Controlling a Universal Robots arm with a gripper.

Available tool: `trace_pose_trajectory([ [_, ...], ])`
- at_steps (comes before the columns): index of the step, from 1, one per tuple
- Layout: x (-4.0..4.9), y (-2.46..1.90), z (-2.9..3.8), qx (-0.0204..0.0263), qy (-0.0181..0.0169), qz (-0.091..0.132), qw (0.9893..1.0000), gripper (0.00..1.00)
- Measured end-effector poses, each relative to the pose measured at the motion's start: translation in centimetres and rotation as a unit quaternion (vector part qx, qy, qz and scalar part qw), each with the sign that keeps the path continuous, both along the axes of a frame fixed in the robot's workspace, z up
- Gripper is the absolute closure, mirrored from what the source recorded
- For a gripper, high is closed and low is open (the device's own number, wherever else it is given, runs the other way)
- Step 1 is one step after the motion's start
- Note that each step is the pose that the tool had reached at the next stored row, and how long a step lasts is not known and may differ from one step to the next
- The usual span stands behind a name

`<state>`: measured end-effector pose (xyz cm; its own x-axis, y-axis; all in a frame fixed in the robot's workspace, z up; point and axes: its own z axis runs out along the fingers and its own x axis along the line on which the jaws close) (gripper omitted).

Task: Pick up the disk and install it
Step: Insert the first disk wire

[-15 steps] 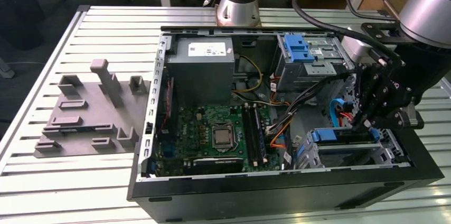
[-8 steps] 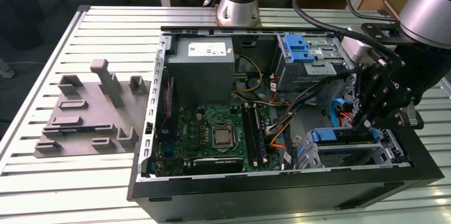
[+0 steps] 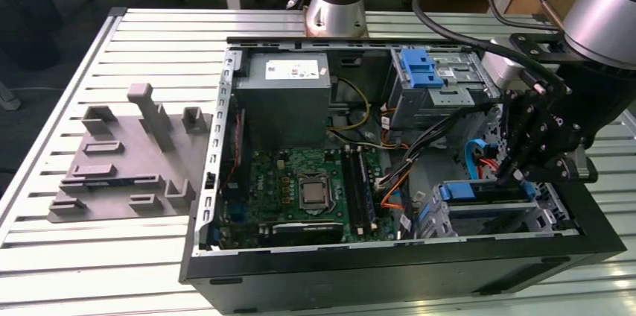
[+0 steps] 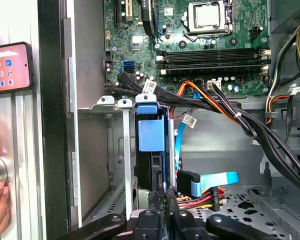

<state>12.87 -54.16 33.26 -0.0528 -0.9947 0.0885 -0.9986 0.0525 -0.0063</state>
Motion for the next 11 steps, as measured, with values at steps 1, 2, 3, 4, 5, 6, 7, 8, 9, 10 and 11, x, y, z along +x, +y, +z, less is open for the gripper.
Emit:
trace_pose_trajectory([
  [1, 0.00, 0.00, 0.00, 0.0000, 0.0000, 0.000, 1.0000, 0.83],
  [2, 0.00, 0.00, 0.00, 0.0000, 0.0000, 0.000, 1.0000, 0.83],
  [3, 0.01, 0.00, 0.00, 0.0002, 0.0000, 0.000, 1.0000, 0.83],
  [4, 0.01, 0.00, 0.00, 0.0004, 0.0000, 0.000, 1.0000, 0.83],
  [5, 0.01, 0.00, 0.00, 0.0006, 0.0001, 0.000, 1.0000, 0.83],
  [6, 0.01, 0.00, -0.01, 0.0008, 0.0001, 0.000, 1.0000, 0.83],
  [7, 0.01, 0.00, -0.03, 0.0011, 0.0001, 0.000, 1.0000, 0.83],
  [8, 0.01, -0.01, -0.05, 0.0013, 0.0002, 0.000, 1.0000, 0.83],
  [9, 0.01, -0.01, -0.07, 0.0015, 0.0002, 0.000, 1.0000, 0.83],
  [10, 0.01, -0.01, -0.09, 0.0017, 0.0002, 0.000, 1.0000, 0.83],
  [11, 0.01, 0.00, -0.12, 0.0019, 0.0003, 0.000, 1.0000, 0.83],
])
